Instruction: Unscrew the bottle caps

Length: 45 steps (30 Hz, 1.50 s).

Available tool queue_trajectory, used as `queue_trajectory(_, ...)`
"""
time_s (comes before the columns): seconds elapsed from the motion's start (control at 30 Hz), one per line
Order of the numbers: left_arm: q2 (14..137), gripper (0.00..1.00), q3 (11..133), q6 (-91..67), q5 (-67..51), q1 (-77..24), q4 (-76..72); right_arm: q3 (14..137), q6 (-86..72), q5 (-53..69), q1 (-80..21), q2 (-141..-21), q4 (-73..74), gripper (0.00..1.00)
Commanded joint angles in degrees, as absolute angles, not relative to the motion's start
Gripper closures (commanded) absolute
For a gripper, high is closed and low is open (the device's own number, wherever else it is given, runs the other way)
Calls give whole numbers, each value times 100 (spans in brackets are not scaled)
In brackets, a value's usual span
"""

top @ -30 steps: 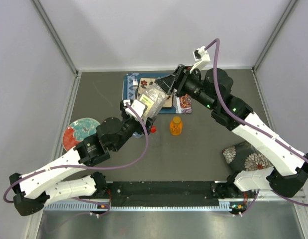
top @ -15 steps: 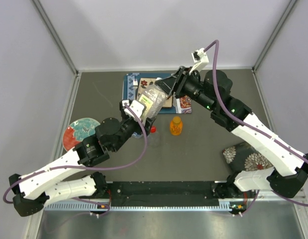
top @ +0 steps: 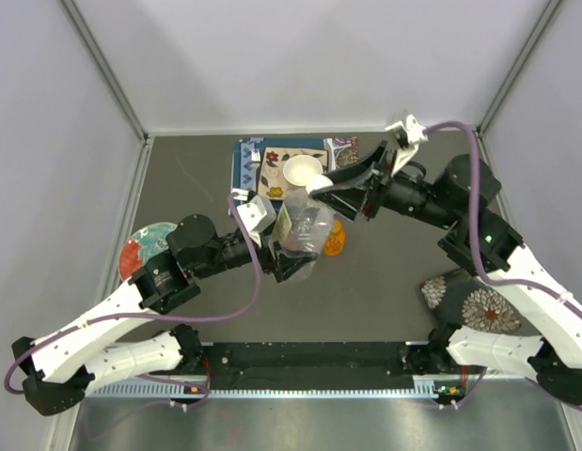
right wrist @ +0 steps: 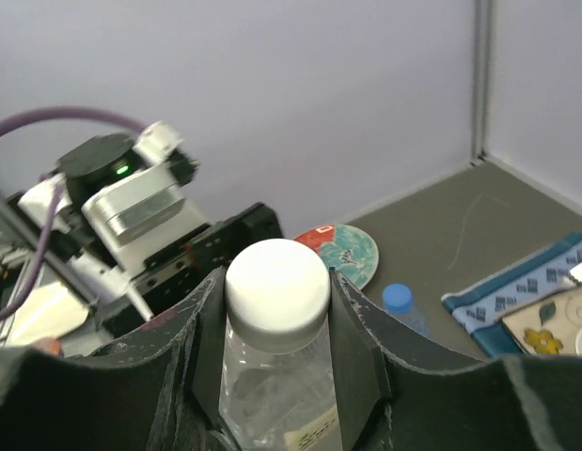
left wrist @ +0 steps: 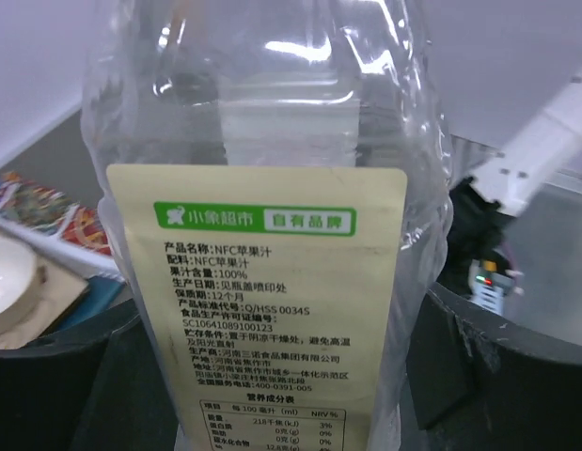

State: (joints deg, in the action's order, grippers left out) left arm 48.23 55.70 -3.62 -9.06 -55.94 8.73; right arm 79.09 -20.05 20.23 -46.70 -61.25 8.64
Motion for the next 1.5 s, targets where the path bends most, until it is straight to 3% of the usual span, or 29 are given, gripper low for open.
queue_trajectory(0.0, 4869, 71, 5924, -666, -3866, -5599, 370, 7673, -1231, 3277, -4658, -5960, 484, 100)
queue_trajectory(0.33, 5054, 72, 5862, -1880, -5702, -4922, -684, 7655, -1064, 5096, -4491, -5704, 404, 100)
queue_trajectory(0.6, 5027, 73, 5783, -2135, -6055, -4816, -853, 7638, -862, 5931, -4359, -5458, 413, 100)
queue_trajectory(0.73, 5027, 73, 5774, -2109, -6100, -4764, -835, 7533, -844, 6047, -4351, -5397, 492, 100)
queue_trajectory(0.83, 5001, 73, 5835, -1891, -5951, -4746, -599, 7488, -905, 5407, -4342, -5300, 615, 100)
queue_trajectory(0.87, 4984, 74, 5871, -1629, -5663, -4746, -276, 7506, -1010, 5179, -4350, -5282, 633, 87)
queue_trajectory(0.9, 4992, 74, 5915, -1478, -5504, -4746, -90, 7532, -1072, 4698, -4351, -5256, 685, 53)
queue_trajectory(1.0, 5010, 74, 6134, -898, -4652, -4755, 666, 7769, -1291, 3854, -4351, -5282, 826, 21)
queue_trajectory(1.17, 5221, 74, 6547, -46, -3456, -4834, 1414, 8138, -1808, 2885, -4351, -5370, 949, 10)
queue_trajectory(1.3, 5317, 73, 6680, 518, -2182, -5219, 1687, 8314, -2372, 1630, -4350, -5466, 1142, 9)
queue_trajectory(1.47, 5519, 74, 6759, 808, -108, -5695, 1767, 8306, -3031, 985, -4351, -5511, 1151, 9)
